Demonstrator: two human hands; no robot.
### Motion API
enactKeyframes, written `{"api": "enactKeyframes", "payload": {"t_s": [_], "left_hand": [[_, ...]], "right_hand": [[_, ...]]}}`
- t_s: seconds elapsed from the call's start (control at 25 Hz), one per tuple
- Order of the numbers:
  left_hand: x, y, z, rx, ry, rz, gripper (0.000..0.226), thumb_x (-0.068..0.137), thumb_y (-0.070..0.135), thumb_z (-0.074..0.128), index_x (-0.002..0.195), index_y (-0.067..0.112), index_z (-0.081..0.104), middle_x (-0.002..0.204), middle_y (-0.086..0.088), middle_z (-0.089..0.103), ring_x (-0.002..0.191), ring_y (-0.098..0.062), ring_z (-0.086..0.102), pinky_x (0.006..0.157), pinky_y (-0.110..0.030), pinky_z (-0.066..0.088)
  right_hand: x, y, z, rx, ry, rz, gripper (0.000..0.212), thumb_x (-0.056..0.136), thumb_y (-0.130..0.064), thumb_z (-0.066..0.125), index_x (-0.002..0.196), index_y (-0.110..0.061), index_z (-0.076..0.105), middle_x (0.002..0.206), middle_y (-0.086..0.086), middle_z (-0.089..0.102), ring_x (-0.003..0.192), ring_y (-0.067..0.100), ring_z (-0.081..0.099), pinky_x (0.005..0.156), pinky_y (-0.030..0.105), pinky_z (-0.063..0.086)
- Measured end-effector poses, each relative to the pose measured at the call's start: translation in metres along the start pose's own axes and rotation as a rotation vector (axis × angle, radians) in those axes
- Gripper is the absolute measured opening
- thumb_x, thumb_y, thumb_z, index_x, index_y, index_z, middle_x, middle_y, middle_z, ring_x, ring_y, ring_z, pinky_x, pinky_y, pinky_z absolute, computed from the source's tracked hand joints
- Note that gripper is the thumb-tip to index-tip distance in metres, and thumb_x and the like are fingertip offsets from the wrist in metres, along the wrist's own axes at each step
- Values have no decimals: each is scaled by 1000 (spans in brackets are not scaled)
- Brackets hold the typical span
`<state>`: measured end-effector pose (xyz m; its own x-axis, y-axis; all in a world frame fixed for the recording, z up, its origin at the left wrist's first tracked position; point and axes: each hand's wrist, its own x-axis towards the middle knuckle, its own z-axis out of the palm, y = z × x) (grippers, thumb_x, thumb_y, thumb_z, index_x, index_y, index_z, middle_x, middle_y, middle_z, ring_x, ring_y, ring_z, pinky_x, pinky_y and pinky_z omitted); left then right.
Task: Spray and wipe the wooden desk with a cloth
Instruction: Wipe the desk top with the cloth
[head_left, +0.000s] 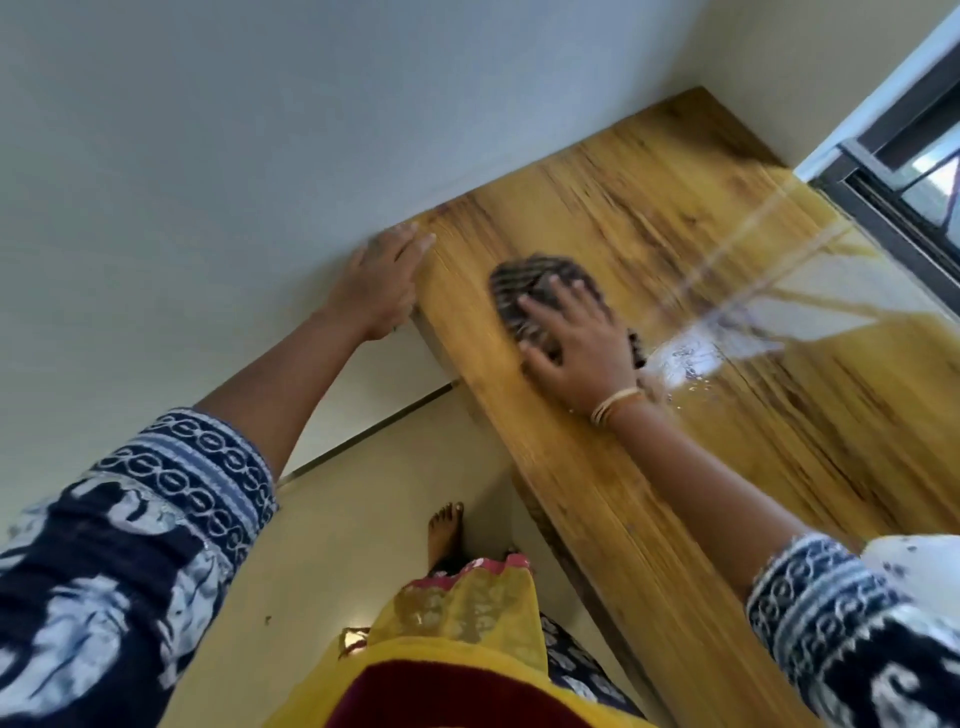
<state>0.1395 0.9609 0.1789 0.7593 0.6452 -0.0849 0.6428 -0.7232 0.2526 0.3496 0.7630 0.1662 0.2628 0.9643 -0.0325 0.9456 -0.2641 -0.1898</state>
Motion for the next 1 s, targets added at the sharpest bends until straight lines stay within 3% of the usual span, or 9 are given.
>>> {"api": "enactKeyframes", "payload": {"t_s": [0.12, 0.2, 0.4, 0.56, 0.64, 0.72, 0.84, 0.92, 1.0], "left_hand": [[12, 47, 13, -87, -100, 9, 60, 102, 36, 36, 156, 22, 15, 165, -1, 6, 152, -19, 3, 119, -51, 3], [15, 60, 24, -54, -129, 4, 60, 103, 43, 29, 156, 23, 11, 165, 0, 0, 152, -18, -2, 119, -51, -2], [8, 58, 43, 20, 2, -6, 55, 105, 42, 22, 156, 25, 12, 165, 1, 3, 152, -18, 1, 120, -51, 0], [11, 60, 46, -8, 90, -17, 50, 105, 35, 26, 155, 25, 22, 164, 2, 14, 151, -18, 9, 119, -51, 4], [10, 61, 47, -16, 100, -26, 49, 105, 33, 26, 154, 26, 24, 164, 3, 15, 151, -18, 10, 119, -50, 4], [11, 60, 47, -23, 102, -29, 49, 105, 32, 26, 154, 26, 24, 164, 3, 15, 151, -18, 10, 119, -50, 3], [12, 59, 48, -30, 112, -27, 49, 105, 32, 26, 154, 27, 24, 164, 2, 15, 151, -18, 10, 119, -50, 3], [11, 59, 49, -31, 110, -22, 49, 105, 31, 27, 153, 26, 24, 164, 2, 15, 151, -19, 11, 119, -50, 3], [11, 59, 49, -34, 120, -16, 49, 105, 31, 27, 154, 26, 24, 164, 1, 16, 151, -19, 10, 119, -51, 3]], "right_hand": [[-39, 9, 0, -1, -122, -368, 57, 93, -63, 39, 148, -47, 35, 162, -7, 24, 151, 20, 16, 119, 47, 10], [-31, 53, -6, 22, -80, -360, 57, 91, -65, 42, 146, -49, 36, 161, -7, 28, 150, 19, 21, 120, 49, 14], [-8, 216, -45, 41, 106, 420, 75, 80, -77, 30, 147, -44, 38, 160, -3, 30, 149, 25, 22, 117, 54, 25], [-1, 210, -49, 54, 116, 719, 76, 81, -74, 26, 149, -42, 34, 163, 2, 22, 150, 27, 17, 120, 50, 18], [-4, 155, -38, 75, 131, 563, 69, 86, -70, 30, 147, -40, 39, 161, 3, 27, 148, 30, 22, 119, 53, 20], [-28, 80, -16, 81, 116, 273, 61, 90, -67, 35, 145, -42, 42, 159, 1, 33, 147, 30, 26, 118, 56, 21], [-89, -14, 11, 16, -62, -201, 58, 91, -67, 37, 147, -49, 34, 162, -3, 25, 150, 25, 18, 121, 53, 9], [-105, -4, 8, 30, -128, -390, 58, 91, -64, 42, 146, -48, 36, 162, -5, 25, 151, 22, 16, 122, 49, 7], [-91, 51, -7, 93, -45, -319, 56, 90, -59, 49, 143, -44, 44, 158, -5, 34, 148, 21, 25, 122, 47, 15]]}}
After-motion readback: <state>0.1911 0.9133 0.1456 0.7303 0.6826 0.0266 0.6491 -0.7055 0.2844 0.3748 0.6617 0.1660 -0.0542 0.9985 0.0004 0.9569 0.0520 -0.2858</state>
